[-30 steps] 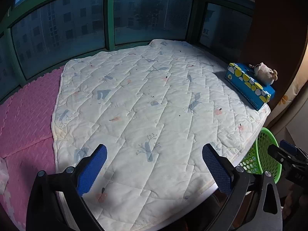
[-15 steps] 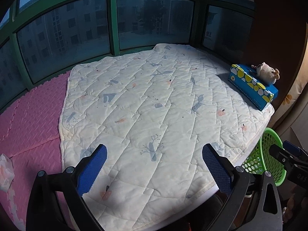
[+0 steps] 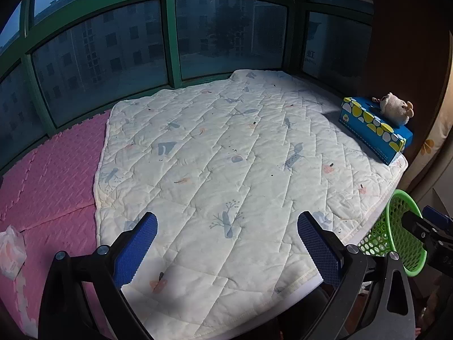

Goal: Collect trash

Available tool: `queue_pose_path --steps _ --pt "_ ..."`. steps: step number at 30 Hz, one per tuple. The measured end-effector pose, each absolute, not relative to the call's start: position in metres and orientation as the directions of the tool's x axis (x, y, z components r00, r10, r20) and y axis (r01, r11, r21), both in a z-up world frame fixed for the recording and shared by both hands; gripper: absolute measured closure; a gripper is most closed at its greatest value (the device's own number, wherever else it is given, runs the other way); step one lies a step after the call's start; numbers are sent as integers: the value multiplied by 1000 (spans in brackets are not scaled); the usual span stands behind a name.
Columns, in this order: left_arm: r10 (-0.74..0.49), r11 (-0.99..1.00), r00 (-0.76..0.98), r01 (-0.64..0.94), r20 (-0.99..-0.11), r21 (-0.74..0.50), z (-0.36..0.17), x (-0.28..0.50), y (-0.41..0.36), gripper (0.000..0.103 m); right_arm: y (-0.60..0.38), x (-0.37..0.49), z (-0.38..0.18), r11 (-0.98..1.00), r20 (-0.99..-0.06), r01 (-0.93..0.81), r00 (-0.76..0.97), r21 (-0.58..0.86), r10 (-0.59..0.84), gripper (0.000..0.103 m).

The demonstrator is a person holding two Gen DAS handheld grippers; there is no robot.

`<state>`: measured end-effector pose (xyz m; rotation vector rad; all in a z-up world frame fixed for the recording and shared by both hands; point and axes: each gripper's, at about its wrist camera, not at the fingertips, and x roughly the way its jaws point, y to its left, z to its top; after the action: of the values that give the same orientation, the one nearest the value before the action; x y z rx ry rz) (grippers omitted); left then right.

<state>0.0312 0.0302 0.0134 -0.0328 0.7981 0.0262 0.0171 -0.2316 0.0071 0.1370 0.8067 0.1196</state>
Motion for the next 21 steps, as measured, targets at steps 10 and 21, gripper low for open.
queue_pose_path --steps 10,21 --pt "72 996 725 -89 -685 11 19 26 34 7 -231 15 8 982 -696 -58 698 179 168 5" --pt "109 992 740 -123 -664 26 24 23 36 7 -224 16 9 981 -690 -74 702 177 177 5"
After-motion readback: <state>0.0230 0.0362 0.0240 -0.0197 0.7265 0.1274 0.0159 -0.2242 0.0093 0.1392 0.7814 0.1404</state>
